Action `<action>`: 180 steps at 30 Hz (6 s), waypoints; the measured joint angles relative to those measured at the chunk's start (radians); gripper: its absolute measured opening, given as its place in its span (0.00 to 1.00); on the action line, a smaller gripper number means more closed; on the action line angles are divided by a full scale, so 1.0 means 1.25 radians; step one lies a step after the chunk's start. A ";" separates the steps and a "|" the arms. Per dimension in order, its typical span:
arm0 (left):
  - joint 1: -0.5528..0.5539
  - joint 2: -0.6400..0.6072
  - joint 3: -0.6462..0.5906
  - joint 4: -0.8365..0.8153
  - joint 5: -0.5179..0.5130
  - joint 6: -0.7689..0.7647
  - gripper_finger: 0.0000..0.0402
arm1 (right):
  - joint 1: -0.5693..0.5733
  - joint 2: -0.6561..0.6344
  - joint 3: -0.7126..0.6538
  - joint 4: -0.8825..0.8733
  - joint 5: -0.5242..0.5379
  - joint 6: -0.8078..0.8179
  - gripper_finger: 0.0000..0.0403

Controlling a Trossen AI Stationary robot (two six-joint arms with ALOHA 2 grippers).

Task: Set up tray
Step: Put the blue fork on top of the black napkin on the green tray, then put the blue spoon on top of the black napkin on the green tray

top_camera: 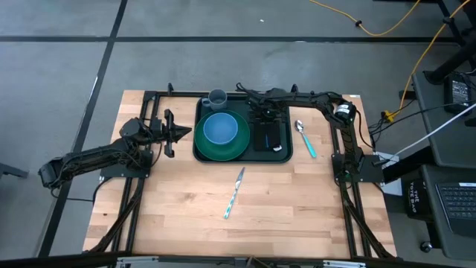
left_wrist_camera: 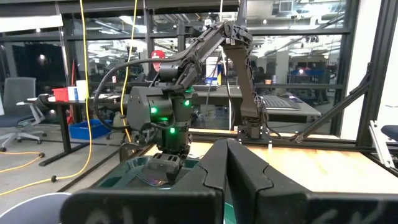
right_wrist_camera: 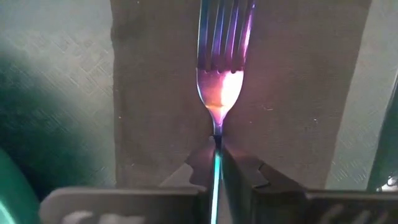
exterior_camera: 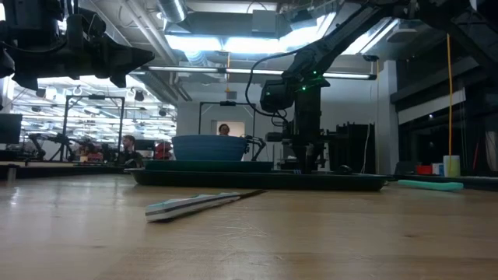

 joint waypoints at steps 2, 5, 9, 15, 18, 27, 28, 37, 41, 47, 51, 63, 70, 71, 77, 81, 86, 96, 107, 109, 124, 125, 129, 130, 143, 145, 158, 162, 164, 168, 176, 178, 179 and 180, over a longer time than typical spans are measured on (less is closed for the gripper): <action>0.000 0.000 0.000 0.000 0.000 0.000 0.01 | 0.000 0.000 0.000 -0.003 0.000 0.000 0.11; 0.000 0.000 0.000 0.000 0.000 0.000 0.00 | 0.000 0.000 -0.001 -0.002 0.000 -0.002 0.16; 0.000 0.000 0.000 0.000 0.000 0.000 0.01 | 0.000 -0.001 0.001 -0.003 0.000 -0.007 0.21; 0.000 0.000 0.000 0.000 0.000 0.000 0.01 | 0.000 -0.020 0.026 -0.014 0.000 -0.022 0.23; 0.000 0.000 0.000 0.000 0.000 0.000 0.00 | 0.000 -0.030 0.041 -0.025 0.000 -0.040 0.23; 0.000 0.000 0.000 -0.019 0.002 0.000 0.01 | 0.000 -0.050 0.086 -0.200 0.038 -0.198 0.23; 0.000 0.000 0.000 -0.026 0.002 0.000 0.01 | 0.000 -0.051 0.088 -0.223 0.049 -0.217 0.23; 0.000 0.000 0.000 -0.070 0.002 0.015 0.01 | 0.000 -0.112 0.089 -0.259 0.065 -0.358 0.23; 0.000 0.000 0.000 -0.080 0.001 0.015 0.01 | 0.005 -0.176 0.060 -0.235 0.111 -0.356 0.23; 0.000 0.000 0.000 -0.080 0.000 0.014 0.01 | 0.044 -0.313 -0.090 -0.132 0.142 -0.346 0.23; 0.000 0.000 0.000 -0.079 0.000 0.006 0.01 | 0.065 -0.420 -0.214 -0.106 0.113 -0.301 0.23; 0.000 0.000 0.000 -0.079 0.000 0.000 0.02 | 0.184 -0.702 -0.475 -0.108 0.105 -0.186 0.23; 0.000 0.000 0.000 -0.078 0.000 0.000 0.01 | 0.198 -0.764 -0.569 -0.106 0.106 -0.191 0.23; 0.000 0.000 0.000 -0.078 0.000 0.000 0.01 | 0.198 -0.766 -0.580 -0.106 0.106 -0.203 0.23; 0.000 0.000 0.000 -0.062 -0.005 0.043 0.02 | 0.196 -0.766 -0.624 -0.090 0.127 -0.228 0.24; 0.000 0.000 0.000 -0.059 -0.005 0.042 0.02 | 0.196 -0.766 -0.629 -0.082 0.133 -0.228 0.24; 0.000 0.000 0.000 -0.056 -0.005 0.012 0.02 | 0.196 -0.766 -0.629 -0.068 0.108 -0.234 0.31; 0.000 0.000 0.000 -0.053 -0.005 -0.034 0.02 | 0.145 -0.763 -0.629 -0.049 0.133 -0.244 0.45; 0.000 0.000 0.000 -0.053 -0.004 -0.035 0.02 | 0.087 -0.647 -0.629 -0.015 0.148 -0.320 0.46; 0.000 0.000 0.000 -0.053 -0.004 -0.035 0.02 | 0.074 -0.625 -0.629 0.002 0.147 -0.340 0.46; 0.000 0.000 0.000 -0.060 -0.004 -0.035 0.03 | 0.024 -0.575 -0.699 0.134 0.101 -0.400 0.46; 0.000 0.000 0.000 -0.060 -0.004 -0.035 0.03 | 0.022 -0.575 -0.710 0.147 0.106 -0.401 0.46; 0.000 0.000 0.000 -0.060 -0.004 -0.035 0.02 | 0.016 -0.575 -0.737 0.181 0.127 -0.404 0.46; 0.000 0.000 0.000 -0.060 -0.004 -0.035 0.02 | 0.016 -0.575 -0.741 0.189 0.127 -0.412 0.46; 0.000 0.000 0.000 -0.060 -0.004 -0.035 0.02 | 0.010 -0.559 -0.746 0.247 0.129 -0.438 0.46; 0.000 0.000 0.000 -0.060 -0.004 -0.035 0.02 | 0.004 -0.551 -0.744 0.246 0.126 -0.438 0.46; 0.000 0.000 0.000 -0.060 -0.004 -0.035 0.03 | 0.001 -0.541 -0.744 0.249 0.124 -0.441 0.42; 0.000 0.000 0.000 -0.060 -0.004 -0.035 0.03 | 0.002 -0.541 -0.744 0.249 0.119 -0.438 0.34; 0.000 0.000 0.000 -0.060 -0.004 -0.035 0.03 | 0.002 -0.540 -0.745 0.251 0.117 -0.438 0.30; 0.000 0.000 0.000 -0.060 -0.004 -0.035 0.03 | 0.002 -0.540 -0.745 0.264 0.113 -0.437 0.22; 0.000 0.000 0.000 -0.060 -0.004 -0.035 0.03 | 0.001 -0.540 -0.746 0.280 0.112 -0.398 0.11; 0.000 0.000 0.000 -0.060 -0.004 -0.035 0.03 | 0.001 -0.543 -0.745 0.280 0.111 -0.386 0.11; 0.000 0.000 0.000 -0.060 -0.004 -0.035 0.02 | 0.000 -0.545 -0.745 0.278 0.111 -0.376 0.11; 0.000 0.000 0.000 -0.060 -0.004 -0.035 0.02 | 0.000 -0.549 -0.743 0.274 0.110 -0.373 0.11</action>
